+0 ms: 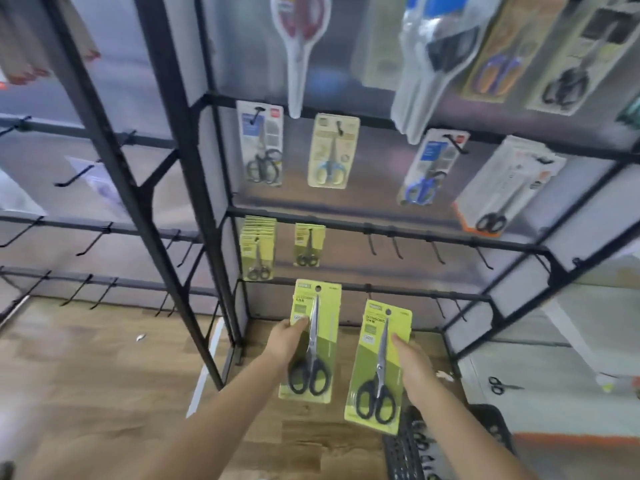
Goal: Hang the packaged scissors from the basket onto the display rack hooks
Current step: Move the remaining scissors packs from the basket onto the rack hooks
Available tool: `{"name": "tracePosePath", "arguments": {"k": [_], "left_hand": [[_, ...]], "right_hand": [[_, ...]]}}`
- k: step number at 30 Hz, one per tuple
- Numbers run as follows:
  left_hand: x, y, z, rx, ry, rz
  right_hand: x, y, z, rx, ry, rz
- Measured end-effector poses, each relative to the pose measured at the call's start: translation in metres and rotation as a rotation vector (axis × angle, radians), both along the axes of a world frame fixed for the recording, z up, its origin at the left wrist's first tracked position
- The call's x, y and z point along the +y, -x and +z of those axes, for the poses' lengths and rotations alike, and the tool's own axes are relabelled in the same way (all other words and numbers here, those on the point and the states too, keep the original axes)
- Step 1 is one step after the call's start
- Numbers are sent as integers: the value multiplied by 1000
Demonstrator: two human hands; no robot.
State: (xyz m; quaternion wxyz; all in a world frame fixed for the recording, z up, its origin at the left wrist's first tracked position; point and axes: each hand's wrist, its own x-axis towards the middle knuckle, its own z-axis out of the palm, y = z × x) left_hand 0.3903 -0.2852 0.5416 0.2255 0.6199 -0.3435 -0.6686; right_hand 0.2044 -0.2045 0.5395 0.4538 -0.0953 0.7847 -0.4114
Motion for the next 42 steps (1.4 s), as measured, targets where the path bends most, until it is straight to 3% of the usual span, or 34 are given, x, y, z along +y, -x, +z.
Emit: {"name": "tracePosePath", "arguments": {"k": [11,24,36,42], "left_hand": [[-64,-46,-3,-19,45,162],[-109,12,-54,-115,-103,390],[-120,33,-77,-67,-171,497],[-122,35,-93,-100,-179,509]], "right_hand": [[-138,-39,0,143,62,250],[-238,-3,-71,241,63,569],[-274,12,-104,233,130,645],[-303,12,-119,334,164,633]]}}
